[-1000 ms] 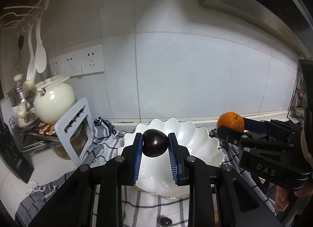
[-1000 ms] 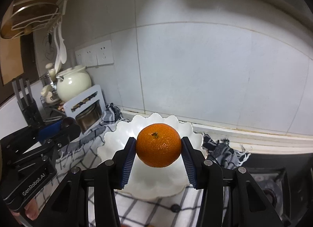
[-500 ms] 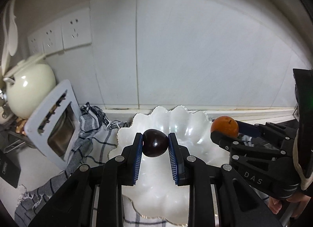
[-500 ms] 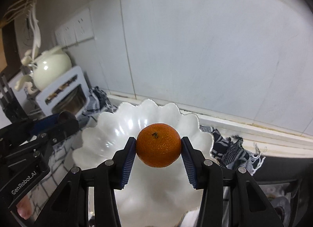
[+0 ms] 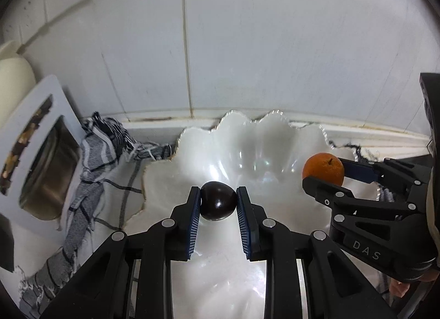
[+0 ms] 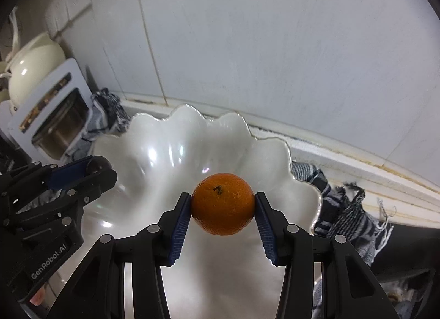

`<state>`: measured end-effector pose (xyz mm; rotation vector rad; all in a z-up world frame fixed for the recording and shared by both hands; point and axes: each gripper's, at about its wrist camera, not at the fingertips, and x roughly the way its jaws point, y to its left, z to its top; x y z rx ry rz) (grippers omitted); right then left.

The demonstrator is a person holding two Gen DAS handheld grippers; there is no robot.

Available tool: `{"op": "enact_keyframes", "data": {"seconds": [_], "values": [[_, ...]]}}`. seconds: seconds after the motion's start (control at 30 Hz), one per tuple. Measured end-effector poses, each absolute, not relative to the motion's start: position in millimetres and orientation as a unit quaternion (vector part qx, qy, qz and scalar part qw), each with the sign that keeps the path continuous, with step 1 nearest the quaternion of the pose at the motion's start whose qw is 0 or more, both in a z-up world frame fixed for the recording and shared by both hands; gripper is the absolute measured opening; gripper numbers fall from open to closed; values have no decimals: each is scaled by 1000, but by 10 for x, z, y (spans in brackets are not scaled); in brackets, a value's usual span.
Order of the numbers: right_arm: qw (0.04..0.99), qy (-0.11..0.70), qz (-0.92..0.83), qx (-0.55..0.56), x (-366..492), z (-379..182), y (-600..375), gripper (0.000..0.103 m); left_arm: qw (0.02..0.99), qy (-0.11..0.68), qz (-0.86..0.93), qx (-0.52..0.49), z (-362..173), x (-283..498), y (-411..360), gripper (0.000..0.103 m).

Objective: Organize fruits
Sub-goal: 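Carry the grape and mandarin over the white bowl and open both tools, then lift both open tools away from the bowl back over the cloth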

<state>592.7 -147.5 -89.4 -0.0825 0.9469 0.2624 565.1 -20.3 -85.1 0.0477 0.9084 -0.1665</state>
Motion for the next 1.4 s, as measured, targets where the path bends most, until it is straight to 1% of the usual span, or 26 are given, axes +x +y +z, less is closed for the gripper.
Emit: {"op": "enact_keyframes", "data": {"seconds": [0.3,0.37,0.43,0.47,0.6,0.83,0.97,1.03,1.13,1.17,1.2,1.23,1.3,1.4], "values": [[863,487,131,-34,6061,-1126,-1512,48,879,467,-85,35,-1087,5841,-273,27],[860,491,133,-35,6070,-1154,-1511,48,877,471,-84,40,-1111,5855,-303,29],[858,496,133,-36,6076,-1177,-1515,49,877,471,-79,43,-1119,5859,-304,46],[857,497,132,-37,6076,-1187,-1521,50,878,470,-77,43,-1114,5858,-307,49],[864,488,120,-38,6039,-1151,-1563,60,881,465,-72,44,-1038,5797,-285,57],[888,449,100,-26,5797,-850,-1728,60,901,428,-64,24,-705,5499,-153,73],[901,422,97,-25,5555,-633,-1801,60,915,400,-56,12,-451,5274,-116,79],[907,408,98,-28,5433,-531,-1791,60,921,387,-52,16,-334,5150,-115,85],[915,390,103,-27,5241,-369,-1800,60,928,368,-51,20,-160,4948,-93,86],[917,383,105,-26,5174,-317,-1808,63,931,361,-49,22,-97,4872,-89,86],[920,377,106,-25,5108,-272,-1809,68,934,355,-47,25,-41,4808,-77,87],[924,367,107,-26,5018,-206,-1814,70,937,347,-43,28,15,4721,-73,89],[929,352,106,-33,4870,-118,-1793,72,942,331,-38,34,108,4570,-54,92],[937,332,103,-42,4644,7,-1780,72,947,316,-35,35,211,4374,-47,92]]}}
